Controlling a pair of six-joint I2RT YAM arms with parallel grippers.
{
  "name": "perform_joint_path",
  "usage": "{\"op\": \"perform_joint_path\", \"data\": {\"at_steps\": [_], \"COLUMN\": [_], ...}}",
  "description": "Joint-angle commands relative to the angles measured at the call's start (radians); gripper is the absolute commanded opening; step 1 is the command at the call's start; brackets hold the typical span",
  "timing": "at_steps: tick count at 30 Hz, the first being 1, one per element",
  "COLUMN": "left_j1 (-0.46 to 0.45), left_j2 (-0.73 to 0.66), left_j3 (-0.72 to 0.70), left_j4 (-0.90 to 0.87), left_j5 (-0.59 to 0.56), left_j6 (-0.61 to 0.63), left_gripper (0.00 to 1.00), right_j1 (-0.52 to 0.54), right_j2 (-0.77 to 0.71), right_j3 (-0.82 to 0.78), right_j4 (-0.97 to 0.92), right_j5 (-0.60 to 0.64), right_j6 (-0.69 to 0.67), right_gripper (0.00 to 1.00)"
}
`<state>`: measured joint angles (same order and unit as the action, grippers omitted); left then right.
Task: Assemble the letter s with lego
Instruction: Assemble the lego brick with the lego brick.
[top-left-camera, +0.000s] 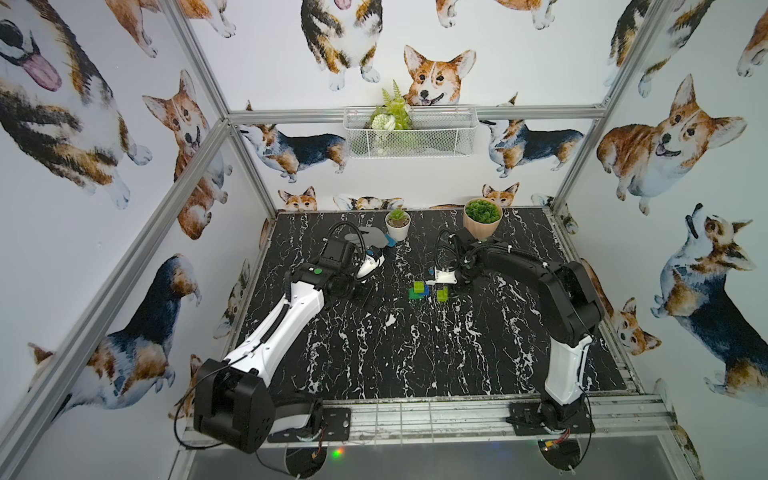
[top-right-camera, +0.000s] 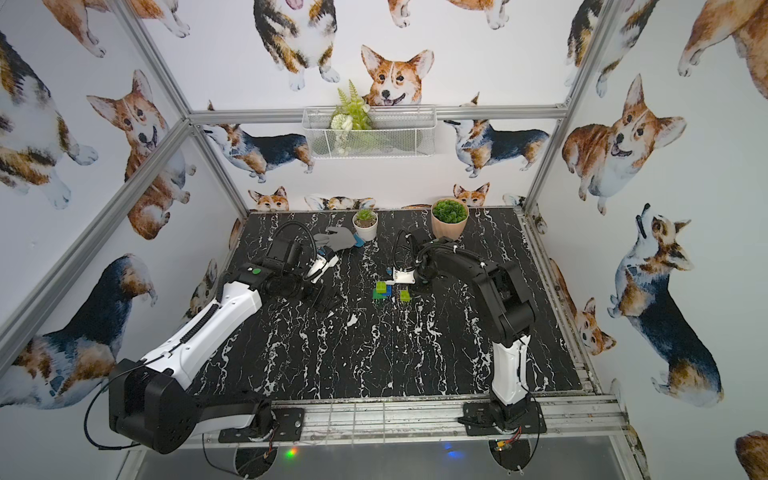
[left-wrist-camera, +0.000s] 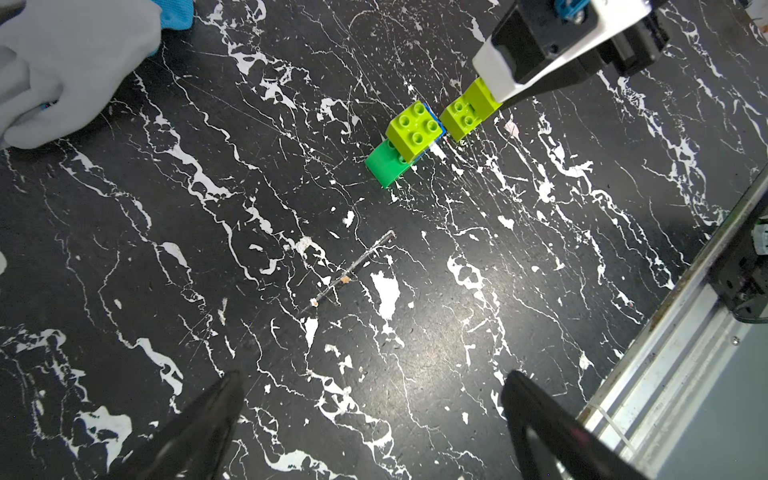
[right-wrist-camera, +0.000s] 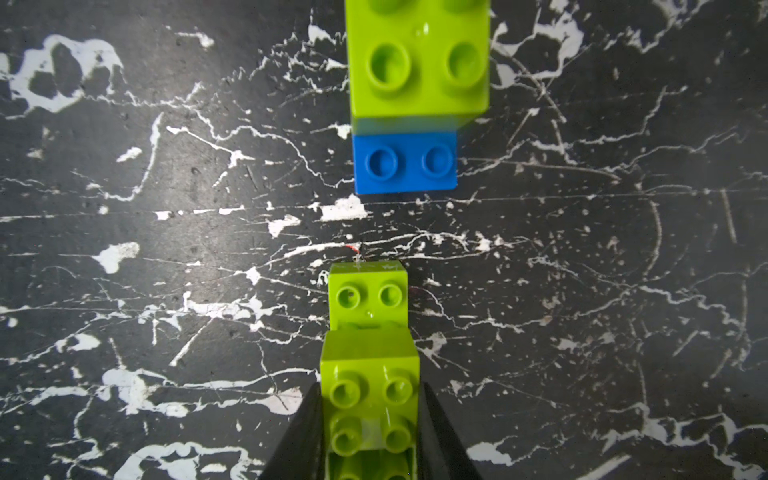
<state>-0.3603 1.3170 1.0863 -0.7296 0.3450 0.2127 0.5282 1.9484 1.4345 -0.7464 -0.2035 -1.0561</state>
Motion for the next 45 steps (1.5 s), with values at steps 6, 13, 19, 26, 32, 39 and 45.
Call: {"op": "perform_joint_path", "data": {"at_steps": [6, 13, 19, 26, 32, 39, 45], "left_j1": [0.0, 0.0, 0.0, 0.0, 0.0, 0.0, 0.0], "left_j2": [0.003, 0.001, 0.004, 0.006, 0.009, 0.013, 0.016], "left_j3": [0.003, 0.0, 0.002, 0.001, 0.002, 0.001, 0.001], "left_j4": [0.002, -0.003, -0.002, -0.002, -0.002, 0.002, 0.007], "left_j5": [0.006, 0.003, 0.003, 0.002, 0.004, 0.008, 0.011], "left_j6": [0.008, 0.01, 0.011, 0.012, 0.013, 0.015, 0.011], "left_gripper": [1.0, 1.0, 1.0, 1.0, 1.0, 1.0, 1.0], "right_j1": [0.01, 0.012, 0.021, 0.029, 0.044, 0.053, 0.056], "right_j2": [0.028, 0.051, 0.063, 0.084, 0.102, 0.119, 0.081], "right_j3": [0.048, 0.077, 0.086, 0.093, 0.114, 0.131, 0.119], "right_j4": [-0.067, -0.107, -0.119, -0.132, -0.152, -0.173, -0.162], "right_j5": [0.008, 0.029, 0.039, 0.062, 0.077, 0.085, 0.088], "right_j6": [-0.018, -0.01, 0.0, -0.001, 0.001, 0.008, -0.001], "right_gripper": [0.22, 0.21, 0.21, 0.21, 0.2, 0.2, 0.26]}}
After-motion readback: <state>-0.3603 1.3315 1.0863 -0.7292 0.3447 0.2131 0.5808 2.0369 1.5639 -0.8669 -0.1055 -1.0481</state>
